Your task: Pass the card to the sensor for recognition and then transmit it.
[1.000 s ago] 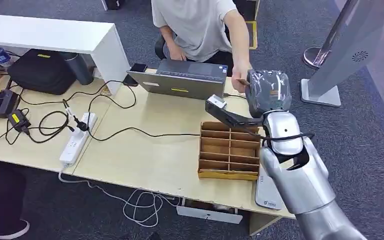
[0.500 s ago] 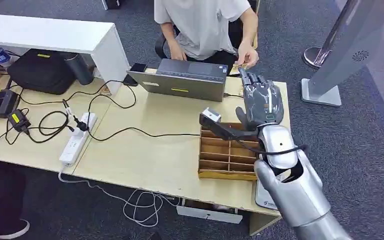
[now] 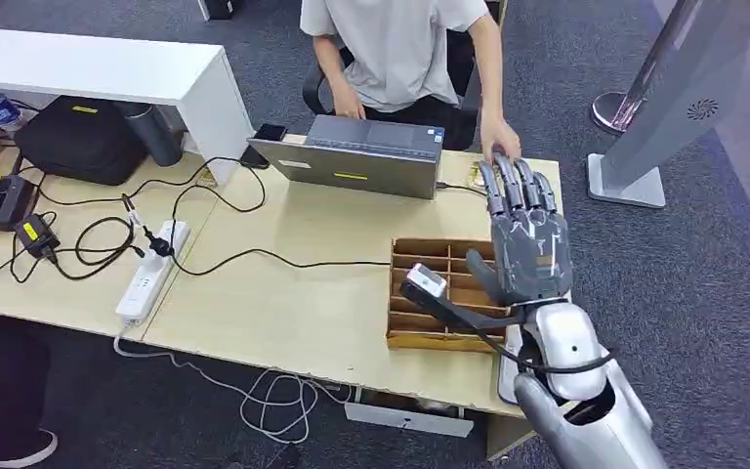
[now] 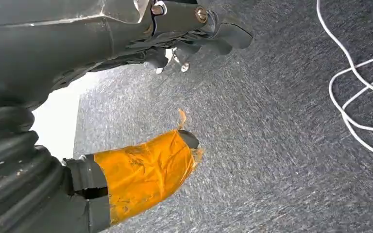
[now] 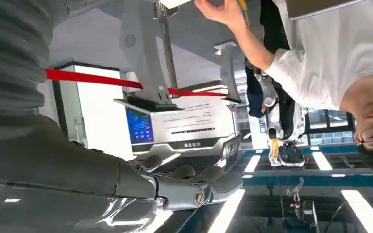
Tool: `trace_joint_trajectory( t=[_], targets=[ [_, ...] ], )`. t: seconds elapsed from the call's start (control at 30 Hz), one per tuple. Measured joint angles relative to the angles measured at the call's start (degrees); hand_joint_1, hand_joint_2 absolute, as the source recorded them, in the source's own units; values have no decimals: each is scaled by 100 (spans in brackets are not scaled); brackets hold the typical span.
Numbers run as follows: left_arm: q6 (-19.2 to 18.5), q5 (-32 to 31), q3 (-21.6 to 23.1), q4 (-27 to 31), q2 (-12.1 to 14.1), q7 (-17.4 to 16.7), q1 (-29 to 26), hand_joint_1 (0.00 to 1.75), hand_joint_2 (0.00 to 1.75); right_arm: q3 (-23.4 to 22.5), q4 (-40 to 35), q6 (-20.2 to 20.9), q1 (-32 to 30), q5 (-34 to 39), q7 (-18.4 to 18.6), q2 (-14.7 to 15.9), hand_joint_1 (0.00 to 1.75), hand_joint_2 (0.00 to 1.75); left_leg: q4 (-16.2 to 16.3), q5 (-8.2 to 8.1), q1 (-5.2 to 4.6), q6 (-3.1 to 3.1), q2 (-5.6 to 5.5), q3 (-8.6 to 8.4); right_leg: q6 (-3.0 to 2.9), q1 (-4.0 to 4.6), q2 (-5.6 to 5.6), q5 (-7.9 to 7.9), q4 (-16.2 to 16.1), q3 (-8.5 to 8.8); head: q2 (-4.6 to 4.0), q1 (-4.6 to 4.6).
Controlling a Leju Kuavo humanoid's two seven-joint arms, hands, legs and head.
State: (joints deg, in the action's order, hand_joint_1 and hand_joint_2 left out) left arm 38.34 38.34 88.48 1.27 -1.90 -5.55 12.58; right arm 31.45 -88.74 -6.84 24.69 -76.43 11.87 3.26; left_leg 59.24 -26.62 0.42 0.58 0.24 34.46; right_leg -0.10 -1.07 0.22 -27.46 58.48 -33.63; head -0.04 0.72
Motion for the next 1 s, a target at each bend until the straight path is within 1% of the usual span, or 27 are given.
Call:
trace_joint_trajectory(
  t=[0.1,0.17,0.23,0.3,0.4,0.5,0.63,1.0],
  targets=[
    [-2,391,-33,0,0,319,-60,0,175,-35,-521,-219,-568,-133,-164,249,0,175,0,-5,0,-4,-13,1,4,0,-9,-4,-5,3,0,4],
    [0,646,-61,0,2,439,-139,0,175,-107,-1019,-486,-1155,-229,-288,495,0,175,0,-15,0,-7,-18,3,6,0,-14,-14,-8,7,0,0],
    [-2,778,-68,-2,53,540,-184,0,175,-175,-1430,-666,-1704,-299,-365,693,0,175,-1,-26,0,-1,-15,3,4,0,-13,-20,-9,5,0,2],
    [0,900,-70,0,137,704,-159,0,175,-223,-1766,-778,-2238,-337,-389,869,0,175,-1,-33,0,-5,-15,4,13,0,-13,-28,-10,9,0,0],
    [0,946,-77,-2,216,752,-120,0,175,-282,-2076,-795,-2667,-382,-417,1019,0,175,-1,-35,0,-6,-1,0,12,0,1,-27,-9,8,0,2],
    [0,957,-92,-2,282,763,-104,0,175,-310,-2277,-798,-2898,-385,-420,1123,0,175,-1,-34,0,-6,-1,-3,11,0,-1,-27,-7,9,0,4],
    [0,957,-96,-2,308,769,-101,0,175,-313,-2421,-798,-3037,-385,-420,1204,0,175,-1,-32,0,-4,-1,-4,11,0,-1,-26,-6,12,0,2],
    [0,961,-96,-2,328,793,-83,0,175,-315,-2544,-798,-3121,-385,-420,1265,0,175,0,-32,0,-4,-1,-7,11,0,-1,-26,-7,15,0,2]
  ],
)
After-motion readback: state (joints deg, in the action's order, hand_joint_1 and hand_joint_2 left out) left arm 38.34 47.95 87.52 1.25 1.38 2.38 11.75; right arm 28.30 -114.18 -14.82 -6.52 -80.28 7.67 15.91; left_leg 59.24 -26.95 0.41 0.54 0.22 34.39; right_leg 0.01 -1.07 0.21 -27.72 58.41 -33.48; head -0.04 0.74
